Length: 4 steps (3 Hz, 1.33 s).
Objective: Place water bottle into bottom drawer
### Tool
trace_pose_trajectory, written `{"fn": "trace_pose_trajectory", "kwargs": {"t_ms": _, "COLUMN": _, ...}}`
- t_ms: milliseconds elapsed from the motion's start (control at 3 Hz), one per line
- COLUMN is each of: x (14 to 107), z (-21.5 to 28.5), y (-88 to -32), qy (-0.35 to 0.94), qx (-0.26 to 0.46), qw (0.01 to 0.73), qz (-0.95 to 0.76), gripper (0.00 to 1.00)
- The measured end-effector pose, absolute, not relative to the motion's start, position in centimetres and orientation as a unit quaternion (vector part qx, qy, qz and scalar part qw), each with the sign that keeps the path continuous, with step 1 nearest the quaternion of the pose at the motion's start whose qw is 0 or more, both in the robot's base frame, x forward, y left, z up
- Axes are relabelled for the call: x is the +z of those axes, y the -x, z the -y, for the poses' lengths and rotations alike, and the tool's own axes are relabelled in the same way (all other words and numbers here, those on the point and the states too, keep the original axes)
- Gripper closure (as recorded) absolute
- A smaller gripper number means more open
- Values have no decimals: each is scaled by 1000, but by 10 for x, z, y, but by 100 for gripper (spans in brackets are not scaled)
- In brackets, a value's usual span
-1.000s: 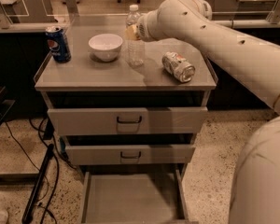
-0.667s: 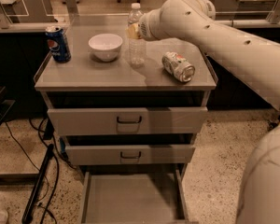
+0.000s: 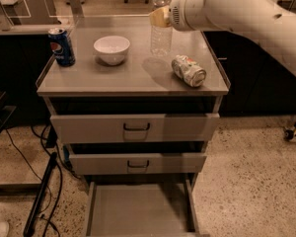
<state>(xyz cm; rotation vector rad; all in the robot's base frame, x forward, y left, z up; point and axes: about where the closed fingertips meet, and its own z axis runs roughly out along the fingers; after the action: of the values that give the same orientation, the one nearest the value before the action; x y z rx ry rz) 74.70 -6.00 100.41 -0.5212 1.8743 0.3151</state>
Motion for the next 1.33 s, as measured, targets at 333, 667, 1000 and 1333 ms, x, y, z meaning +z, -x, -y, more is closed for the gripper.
{"fn": "trace_pose_trajectory", "kwargs": {"t_ms": 333, "x": 1006, "z": 62, "y": -746, "qy": 220, "qx": 133, "qw": 553, "qz": -793, "gripper": 100}}
{"fn": "trace_pose_trajectory", "kwargs": {"t_ms": 667, "x": 1011, "z": 67, "y": -748, "qy": 222, "qx": 128, "qw": 560, "qz": -788, "gripper": 100}}
{"fn": "trace_pose_trajectory", "kwargs": {"t_ms": 1000, "x": 1022, "z": 94, "y": -715, "qy": 216, "qx": 119, "qw": 557, "qz": -793, "gripper": 100}}
{"fn": "trace_pose_trajectory", "kwargs": {"t_ms": 1333, "x": 1024, "z": 119, "y": -663, "qy": 191, "qx": 116, "qw": 539, "qz": -812, "gripper": 100}}
